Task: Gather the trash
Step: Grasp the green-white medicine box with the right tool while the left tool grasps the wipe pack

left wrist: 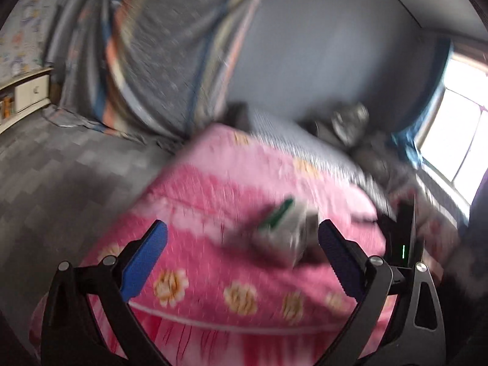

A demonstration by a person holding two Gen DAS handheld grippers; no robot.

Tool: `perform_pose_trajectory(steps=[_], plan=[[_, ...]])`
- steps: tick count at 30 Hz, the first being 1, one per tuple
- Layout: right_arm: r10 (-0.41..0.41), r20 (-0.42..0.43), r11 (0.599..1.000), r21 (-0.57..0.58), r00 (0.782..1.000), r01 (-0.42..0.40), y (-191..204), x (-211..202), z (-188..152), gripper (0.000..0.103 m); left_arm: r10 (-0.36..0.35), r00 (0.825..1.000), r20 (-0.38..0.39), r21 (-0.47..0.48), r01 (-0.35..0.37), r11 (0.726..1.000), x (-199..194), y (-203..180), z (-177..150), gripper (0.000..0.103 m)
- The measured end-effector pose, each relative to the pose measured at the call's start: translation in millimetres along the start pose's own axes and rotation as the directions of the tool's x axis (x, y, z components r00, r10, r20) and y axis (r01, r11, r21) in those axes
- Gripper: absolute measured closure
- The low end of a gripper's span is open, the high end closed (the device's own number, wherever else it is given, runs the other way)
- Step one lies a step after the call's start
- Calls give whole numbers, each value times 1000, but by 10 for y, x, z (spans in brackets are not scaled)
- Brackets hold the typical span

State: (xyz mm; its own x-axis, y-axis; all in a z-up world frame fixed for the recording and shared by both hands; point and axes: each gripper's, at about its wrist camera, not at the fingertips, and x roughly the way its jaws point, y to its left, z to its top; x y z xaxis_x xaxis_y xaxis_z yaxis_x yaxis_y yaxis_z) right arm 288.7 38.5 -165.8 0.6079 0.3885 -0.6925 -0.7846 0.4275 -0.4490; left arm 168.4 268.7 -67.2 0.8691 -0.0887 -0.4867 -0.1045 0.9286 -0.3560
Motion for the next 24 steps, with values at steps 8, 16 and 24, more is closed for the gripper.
perform_pose_trajectory(steps=[8,16,24], plan=[[94,-72,994,69,993,-89,-101,320,205,40,-88,994,-70,261,103,960,422,-230,-250,9],[188,101,913,348,977,-212,-565,-241,-140,41,-223,957,-187,381,280,881,1017,-582,-33,9],[181,265,765,568,947,-305,-795,-1246,-942,41,-176,925,-336,452,323,832,1844,-975,-69,9]])
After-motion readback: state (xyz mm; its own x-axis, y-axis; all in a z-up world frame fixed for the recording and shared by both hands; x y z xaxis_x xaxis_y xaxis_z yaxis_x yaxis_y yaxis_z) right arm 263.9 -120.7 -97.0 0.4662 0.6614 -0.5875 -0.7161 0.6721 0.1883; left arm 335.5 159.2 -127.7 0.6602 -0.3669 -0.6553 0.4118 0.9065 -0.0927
